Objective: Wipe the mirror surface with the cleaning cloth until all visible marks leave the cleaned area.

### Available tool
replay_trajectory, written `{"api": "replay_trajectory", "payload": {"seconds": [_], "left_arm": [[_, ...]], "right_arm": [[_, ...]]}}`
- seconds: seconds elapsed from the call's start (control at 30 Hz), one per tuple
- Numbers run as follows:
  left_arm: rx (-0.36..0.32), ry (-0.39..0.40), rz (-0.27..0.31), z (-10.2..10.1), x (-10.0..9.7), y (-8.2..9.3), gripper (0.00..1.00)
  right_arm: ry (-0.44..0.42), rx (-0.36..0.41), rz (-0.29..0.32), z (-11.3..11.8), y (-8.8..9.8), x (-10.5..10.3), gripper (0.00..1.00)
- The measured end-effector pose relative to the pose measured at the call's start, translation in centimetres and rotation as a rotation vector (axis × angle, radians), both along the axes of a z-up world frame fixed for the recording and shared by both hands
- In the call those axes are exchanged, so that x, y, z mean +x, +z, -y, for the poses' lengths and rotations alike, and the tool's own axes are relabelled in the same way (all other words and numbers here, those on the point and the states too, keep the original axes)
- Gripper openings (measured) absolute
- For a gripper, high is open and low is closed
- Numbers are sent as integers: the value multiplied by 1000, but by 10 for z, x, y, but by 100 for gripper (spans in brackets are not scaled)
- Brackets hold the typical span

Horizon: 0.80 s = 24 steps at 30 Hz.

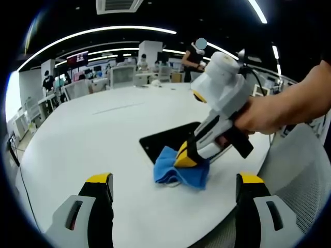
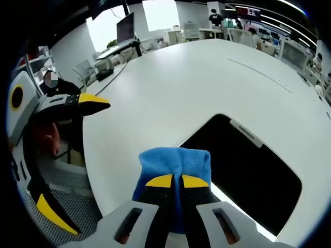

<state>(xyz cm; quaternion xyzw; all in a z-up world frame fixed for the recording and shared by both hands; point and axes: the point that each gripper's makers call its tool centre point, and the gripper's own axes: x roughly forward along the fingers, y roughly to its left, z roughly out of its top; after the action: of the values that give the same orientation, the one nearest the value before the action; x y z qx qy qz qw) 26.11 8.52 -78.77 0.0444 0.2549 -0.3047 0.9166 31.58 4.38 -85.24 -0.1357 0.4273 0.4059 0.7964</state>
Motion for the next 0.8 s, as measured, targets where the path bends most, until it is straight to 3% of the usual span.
{"api": "replay_trajectory", "payload": {"seconds": [0.8], "left_arm": [[-17,-5,-3,2,0,1,99]], "right_arm": [[39,-62,9,1,0,20,0]]}}
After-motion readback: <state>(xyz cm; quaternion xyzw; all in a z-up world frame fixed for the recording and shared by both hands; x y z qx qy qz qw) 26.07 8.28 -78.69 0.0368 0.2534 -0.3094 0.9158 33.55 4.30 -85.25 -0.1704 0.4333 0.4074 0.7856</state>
